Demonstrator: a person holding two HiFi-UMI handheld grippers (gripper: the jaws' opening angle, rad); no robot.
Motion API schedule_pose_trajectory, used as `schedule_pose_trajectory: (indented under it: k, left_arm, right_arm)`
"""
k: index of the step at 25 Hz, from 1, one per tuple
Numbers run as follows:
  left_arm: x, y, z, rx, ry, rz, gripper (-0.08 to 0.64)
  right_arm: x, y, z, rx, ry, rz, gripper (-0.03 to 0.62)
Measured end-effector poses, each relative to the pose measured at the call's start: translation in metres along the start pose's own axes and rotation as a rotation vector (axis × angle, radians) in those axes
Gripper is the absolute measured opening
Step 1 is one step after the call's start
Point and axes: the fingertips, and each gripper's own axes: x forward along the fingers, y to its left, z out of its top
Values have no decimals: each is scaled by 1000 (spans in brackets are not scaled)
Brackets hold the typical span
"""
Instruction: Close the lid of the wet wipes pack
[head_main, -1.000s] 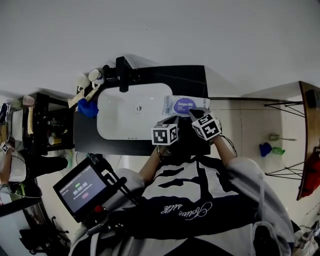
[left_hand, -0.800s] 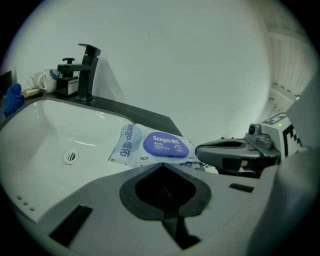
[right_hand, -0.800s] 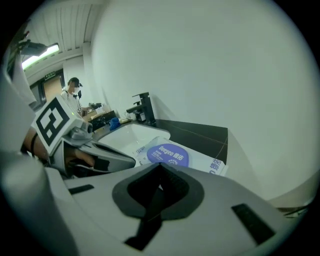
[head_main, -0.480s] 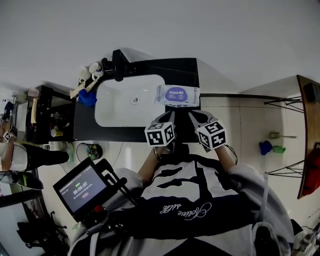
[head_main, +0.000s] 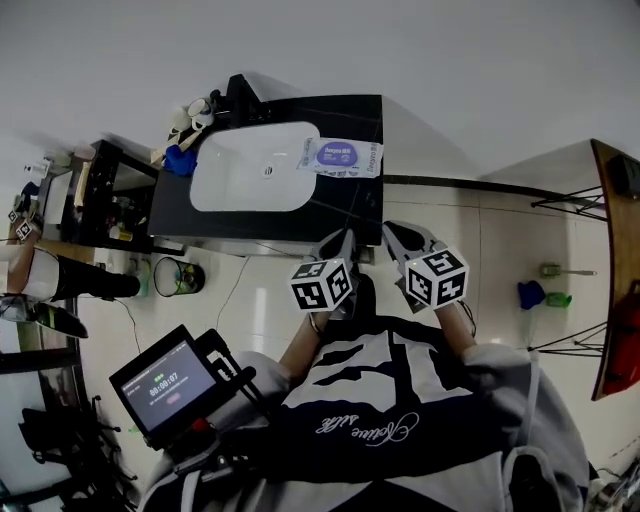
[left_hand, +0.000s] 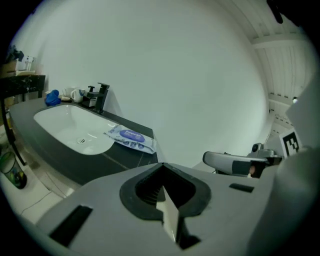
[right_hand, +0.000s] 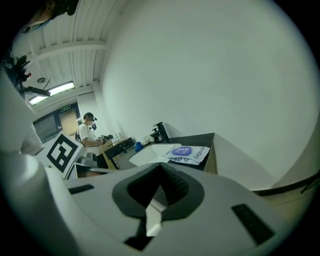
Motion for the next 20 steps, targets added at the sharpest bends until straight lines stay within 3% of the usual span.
schedule_pose_trajectory:
  k: [6, 9, 14, 20]
  left_arm:
    - [-58, -36, -76, -48, 6, 43, -2]
    - [-89, -50, -97, -45, -2, 60, -2]
    - [-136, -60, -97, 5, -74, 88, -2]
    - [-181, -76, -78, 25, -157, 34, -2]
  right_arm:
    - [-57, 26, -36, 8, -2, 51, -2]
    - [-81, 41, -48, 10, -2, 63, -2]
    - [-109, 70, -55, 20, -44, 79, -2]
    - [-126, 113, -56, 9, -82, 95, -2]
